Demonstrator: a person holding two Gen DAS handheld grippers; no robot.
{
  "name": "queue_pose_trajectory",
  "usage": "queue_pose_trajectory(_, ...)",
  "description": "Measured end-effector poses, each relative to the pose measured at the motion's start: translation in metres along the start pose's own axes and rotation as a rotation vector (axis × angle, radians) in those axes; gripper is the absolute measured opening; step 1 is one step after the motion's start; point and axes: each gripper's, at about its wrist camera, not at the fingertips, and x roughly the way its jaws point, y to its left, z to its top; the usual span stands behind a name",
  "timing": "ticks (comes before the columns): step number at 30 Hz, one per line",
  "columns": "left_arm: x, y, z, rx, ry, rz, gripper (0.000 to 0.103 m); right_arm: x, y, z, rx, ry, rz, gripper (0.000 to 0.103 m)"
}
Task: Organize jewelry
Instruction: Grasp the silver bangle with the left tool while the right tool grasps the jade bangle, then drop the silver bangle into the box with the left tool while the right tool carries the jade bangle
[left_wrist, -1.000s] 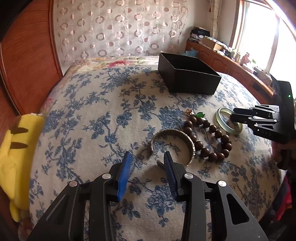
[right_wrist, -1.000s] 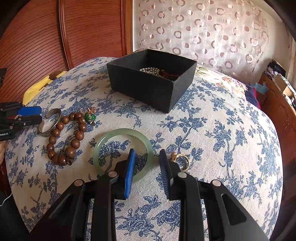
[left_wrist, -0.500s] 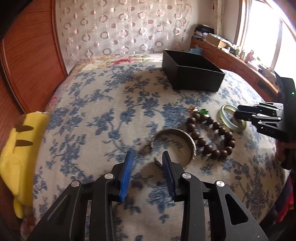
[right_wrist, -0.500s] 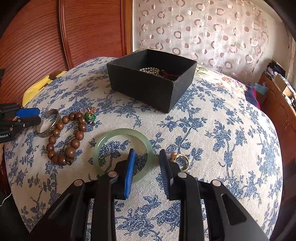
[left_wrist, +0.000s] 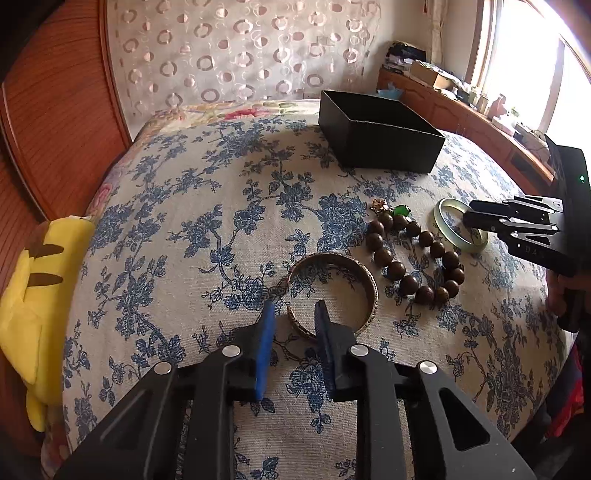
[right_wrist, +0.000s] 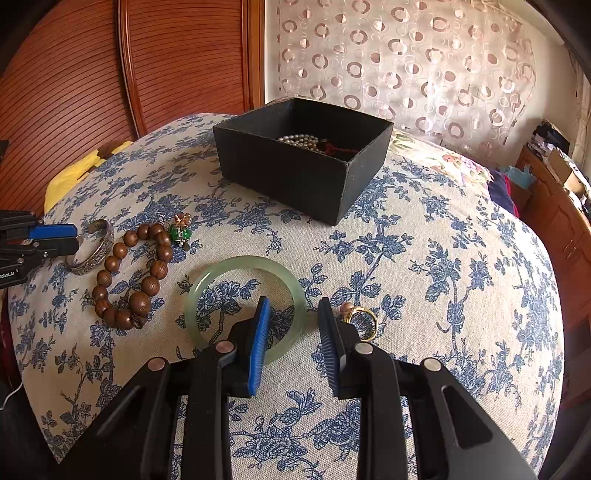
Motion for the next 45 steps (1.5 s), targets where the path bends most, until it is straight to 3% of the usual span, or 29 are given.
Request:
queue_pose_trajectory(1, 0.000, 0.000, 0.000, 0.000, 0.000, 0.002, 0.010, 0.000, 0.001, 0.000, 0.000, 0.000, 0.000, 0.029)
queue_pose_trajectory(10, -0.003, 0.000, 0.002, 0.013, -0.036, 0.029, 0.002, 0.001, -0.003, 0.002, 0.017, 0.020, 0.010, 0.029)
queue_pose_trajectory(11, -0.003, 0.000, 0.004, 0.012, -0.040, 0.029, 0.002, 0.001, -0.003, 0.003, 0.021, 0.025, 0.014, 0.026)
queue_pose_trajectory(12, -0.005, 0.000, 0.006, 0.012, -0.047, 0.027, 0.002, 0.002, -0.003, 0.004, 0.018, 0.030, 0.013, 0.013)
queue_pose_trajectory(15, -0.009, -0.001, 0.012, 0.011, -0.073, 0.015, 0.002, 0.002, -0.004, 0.007, 0.016, 0.036, 0.025, 0.009)
queue_pose_trajectory(32, -0.032, -0.022, 0.065, 0.056, -0.209, -0.022, 0.003, -0.033, -0.003, 0.028, -0.021, -0.102, -0.036, 0.009)
queue_pose_trajectory(45, -0.013, -0.051, 0.139, 0.109, -0.279, -0.083, 0.003, -0.045, -0.037, 0.062, -0.014, -0.171, -0.049, 0.009)
